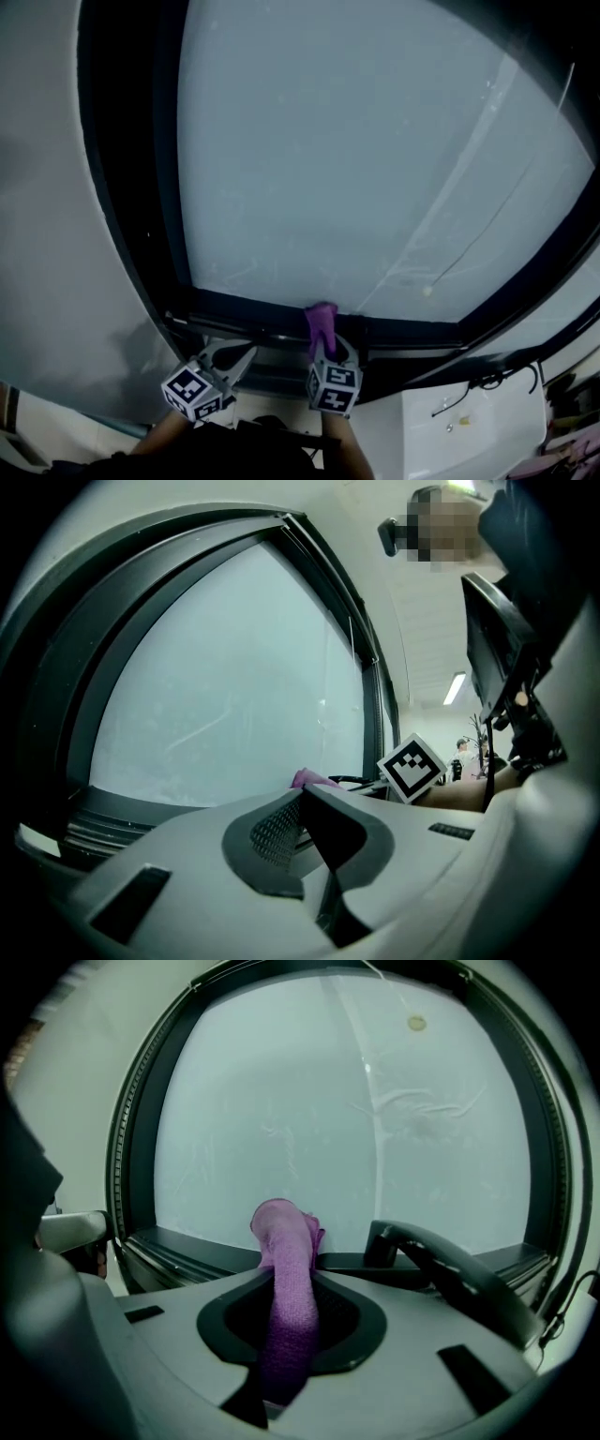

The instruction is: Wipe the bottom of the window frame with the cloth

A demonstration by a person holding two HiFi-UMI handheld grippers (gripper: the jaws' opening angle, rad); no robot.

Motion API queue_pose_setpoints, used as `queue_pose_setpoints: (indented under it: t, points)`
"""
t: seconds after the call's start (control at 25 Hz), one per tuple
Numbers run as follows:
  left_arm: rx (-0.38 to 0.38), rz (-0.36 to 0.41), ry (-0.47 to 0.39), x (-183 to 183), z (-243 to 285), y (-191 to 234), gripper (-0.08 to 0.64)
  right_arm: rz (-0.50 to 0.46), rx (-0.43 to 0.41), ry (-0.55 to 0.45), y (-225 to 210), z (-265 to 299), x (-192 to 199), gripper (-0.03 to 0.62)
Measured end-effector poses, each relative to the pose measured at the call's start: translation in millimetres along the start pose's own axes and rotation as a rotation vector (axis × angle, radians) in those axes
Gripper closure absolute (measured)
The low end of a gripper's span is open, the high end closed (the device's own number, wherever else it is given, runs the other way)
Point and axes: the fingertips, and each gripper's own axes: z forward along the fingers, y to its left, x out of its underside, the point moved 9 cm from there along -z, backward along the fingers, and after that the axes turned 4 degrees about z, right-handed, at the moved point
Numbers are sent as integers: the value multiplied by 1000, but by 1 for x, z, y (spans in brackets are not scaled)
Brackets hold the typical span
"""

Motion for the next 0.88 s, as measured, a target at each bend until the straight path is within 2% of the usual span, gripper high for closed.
queue_pose_setpoints:
  t: [0.08,0.36,0.44,0.88]
  points:
    - [-6,-7,-4,1,4,-5,557,87,-27,-22,-2,-2,2,514]
    - [-6,-6,14,4,24,-18,557,544,-217,-44,-25,2,13,514]
    - [-2,-3,16,4,29,-21,557,650,-262,-44,-31,1,13,514]
    - [50,-5,57,8,55,-32,557,738,-285,-69,-50,-14,26,514]
